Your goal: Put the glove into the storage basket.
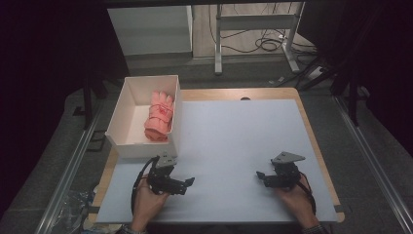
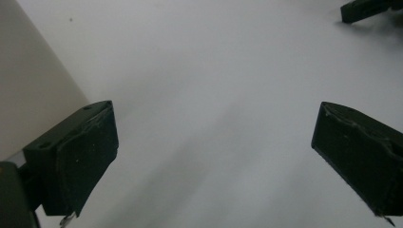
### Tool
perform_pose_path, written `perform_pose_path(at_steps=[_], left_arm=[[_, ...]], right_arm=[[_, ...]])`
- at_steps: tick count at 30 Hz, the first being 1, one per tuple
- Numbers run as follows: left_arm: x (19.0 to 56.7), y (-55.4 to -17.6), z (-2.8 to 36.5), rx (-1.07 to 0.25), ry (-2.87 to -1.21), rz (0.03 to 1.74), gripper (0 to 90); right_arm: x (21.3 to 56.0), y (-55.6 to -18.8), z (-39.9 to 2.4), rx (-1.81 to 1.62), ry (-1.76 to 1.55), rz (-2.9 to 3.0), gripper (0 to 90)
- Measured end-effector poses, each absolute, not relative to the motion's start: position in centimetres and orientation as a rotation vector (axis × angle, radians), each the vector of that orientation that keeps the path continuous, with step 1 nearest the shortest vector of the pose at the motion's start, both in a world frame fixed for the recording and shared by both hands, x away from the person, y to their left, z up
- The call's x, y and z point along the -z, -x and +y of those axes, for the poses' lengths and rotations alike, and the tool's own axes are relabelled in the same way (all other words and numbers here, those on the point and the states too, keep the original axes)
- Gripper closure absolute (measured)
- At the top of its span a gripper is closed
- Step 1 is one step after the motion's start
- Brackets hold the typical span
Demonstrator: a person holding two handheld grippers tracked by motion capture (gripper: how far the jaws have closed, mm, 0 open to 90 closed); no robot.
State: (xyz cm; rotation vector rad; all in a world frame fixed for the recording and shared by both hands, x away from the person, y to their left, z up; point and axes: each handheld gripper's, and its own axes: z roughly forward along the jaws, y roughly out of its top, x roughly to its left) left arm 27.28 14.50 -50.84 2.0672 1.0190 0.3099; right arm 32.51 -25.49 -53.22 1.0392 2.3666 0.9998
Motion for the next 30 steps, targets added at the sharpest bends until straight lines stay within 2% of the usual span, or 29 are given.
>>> perform_pose_path(at_steps=[13,30], left_arm=[[53.8,-27.5,13.3,-0.311,-2.126,1.023,1.8],[55.0,-27.7,12.2,-0.343,-2.195,1.005,0.0]], right_arm=[[53.2,-32.5,-25.5,-1.0,-1.038,2.367,23.0],[53.2,-32.5,-25.5,-0.998,-1.037,2.368,22.9]])
